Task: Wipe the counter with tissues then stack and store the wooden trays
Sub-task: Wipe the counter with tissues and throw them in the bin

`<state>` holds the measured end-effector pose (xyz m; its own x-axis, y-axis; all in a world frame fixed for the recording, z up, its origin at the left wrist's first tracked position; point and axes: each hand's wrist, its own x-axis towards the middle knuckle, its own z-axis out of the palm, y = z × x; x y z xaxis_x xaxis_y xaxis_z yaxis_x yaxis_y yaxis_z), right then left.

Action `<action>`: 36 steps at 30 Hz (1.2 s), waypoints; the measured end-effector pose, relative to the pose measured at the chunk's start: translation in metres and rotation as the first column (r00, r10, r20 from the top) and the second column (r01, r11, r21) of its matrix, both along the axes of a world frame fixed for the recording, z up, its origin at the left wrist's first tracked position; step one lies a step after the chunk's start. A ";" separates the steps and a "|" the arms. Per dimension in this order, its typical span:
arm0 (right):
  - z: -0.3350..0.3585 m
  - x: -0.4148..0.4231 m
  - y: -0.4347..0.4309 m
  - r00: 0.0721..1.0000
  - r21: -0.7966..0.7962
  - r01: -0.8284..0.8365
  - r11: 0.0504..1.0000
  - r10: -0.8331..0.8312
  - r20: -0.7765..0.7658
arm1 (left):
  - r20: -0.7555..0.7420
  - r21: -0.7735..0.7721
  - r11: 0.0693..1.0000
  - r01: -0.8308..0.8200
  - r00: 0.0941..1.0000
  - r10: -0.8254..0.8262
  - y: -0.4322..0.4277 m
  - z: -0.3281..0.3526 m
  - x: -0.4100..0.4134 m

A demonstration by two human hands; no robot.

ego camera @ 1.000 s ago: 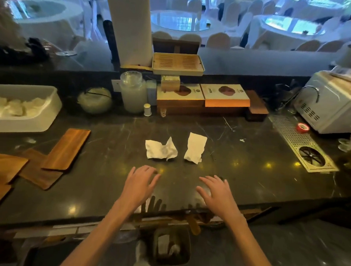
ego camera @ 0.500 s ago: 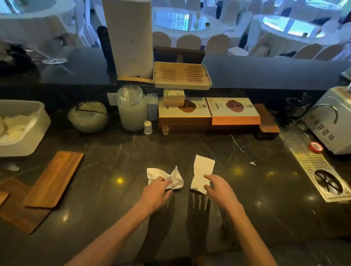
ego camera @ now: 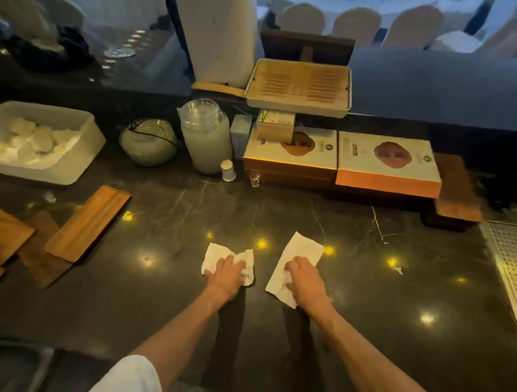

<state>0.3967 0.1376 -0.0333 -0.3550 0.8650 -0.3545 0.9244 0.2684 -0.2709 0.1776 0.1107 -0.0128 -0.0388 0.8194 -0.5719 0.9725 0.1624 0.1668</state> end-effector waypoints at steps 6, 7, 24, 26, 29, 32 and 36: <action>-0.007 0.007 0.001 0.992 0.044 0.069 0.997 -0.064 -0.106 | -0.052 0.043 0.996 -0.074 0.996 0.076 -0.018 -0.009 0.020; -0.006 0.006 0.002 0.993 0.041 0.067 0.997 -0.063 -0.102 | -0.041 0.048 0.996 -0.071 0.997 0.073 -0.020 -0.010 0.020; 0.049 -0.112 -0.088 0.852 0.203 -0.071 0.977 0.165 -0.498 | 0.310 0.345 0.893 -0.288 0.933 0.182 -0.110 0.008 -0.091; 0.044 -0.121 -0.107 0.832 0.133 0.015 0.991 0.061 -0.552 | 0.339 0.352 0.895 -0.272 0.929 0.149 -0.123 0.010 -0.109; 0.035 -0.131 -0.143 0.801 0.041 0.215 0.976 -0.153 -0.579 | 0.406 0.318 0.916 -0.244 0.908 0.101 -0.140 0.012 -0.137; 0.029 -0.143 -0.196 0.723 -0.095 0.420 0.903 -0.395 -0.566 | 0.409 0.232 0.954 -0.192 0.909 0.083 -0.160 0.010 -0.163; 0.027 -0.155 -0.258 0.645 -0.235 0.477 0.847 -0.519 -0.561 | 0.423 0.185 0.970 -0.158 0.904 0.067 -0.193 0.017 -0.185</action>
<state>0.2413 -0.1202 -0.0063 -0.0277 0.9579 -0.2858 0.5626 -0.2214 -0.7965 -0.0073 -0.0828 0.0041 0.0628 0.9261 -0.3719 0.7870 0.1833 0.5892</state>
